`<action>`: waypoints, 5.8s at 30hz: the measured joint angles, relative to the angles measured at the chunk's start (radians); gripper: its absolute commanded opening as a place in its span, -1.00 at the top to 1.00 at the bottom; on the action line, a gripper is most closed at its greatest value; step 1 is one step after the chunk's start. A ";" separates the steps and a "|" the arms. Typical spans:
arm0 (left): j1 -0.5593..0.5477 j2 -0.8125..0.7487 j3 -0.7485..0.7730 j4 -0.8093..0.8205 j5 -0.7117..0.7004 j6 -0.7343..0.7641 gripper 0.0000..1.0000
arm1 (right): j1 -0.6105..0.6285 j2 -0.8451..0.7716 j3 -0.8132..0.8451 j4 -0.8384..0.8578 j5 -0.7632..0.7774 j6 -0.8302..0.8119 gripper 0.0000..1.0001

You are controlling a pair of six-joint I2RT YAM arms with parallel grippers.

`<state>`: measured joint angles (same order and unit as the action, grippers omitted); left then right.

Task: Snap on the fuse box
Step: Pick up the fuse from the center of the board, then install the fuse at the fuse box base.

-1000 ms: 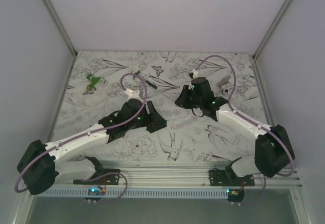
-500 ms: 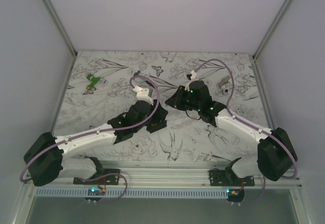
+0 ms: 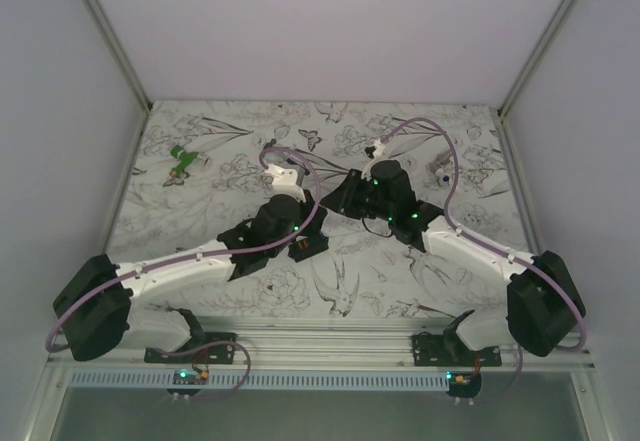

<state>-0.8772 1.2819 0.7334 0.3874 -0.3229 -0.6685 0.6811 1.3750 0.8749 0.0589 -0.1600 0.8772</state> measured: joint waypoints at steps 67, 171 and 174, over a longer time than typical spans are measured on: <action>0.190 -0.481 -0.110 -0.082 0.851 0.195 1.00 | -0.016 -0.124 0.119 -0.092 -0.864 -0.795 0.44; 0.643 -0.295 -0.235 -0.550 0.438 -0.074 -0.88 | 0.358 0.484 0.425 -0.510 0.426 -0.454 1.00; 0.644 -0.295 -0.235 -0.550 0.436 -0.071 -0.95 | 0.359 0.496 0.426 -0.515 0.436 -0.449 1.00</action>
<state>-0.2337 0.9867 0.4980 -0.1627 0.1131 -0.7399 1.0405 1.8706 1.3006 -0.4564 0.2756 0.4282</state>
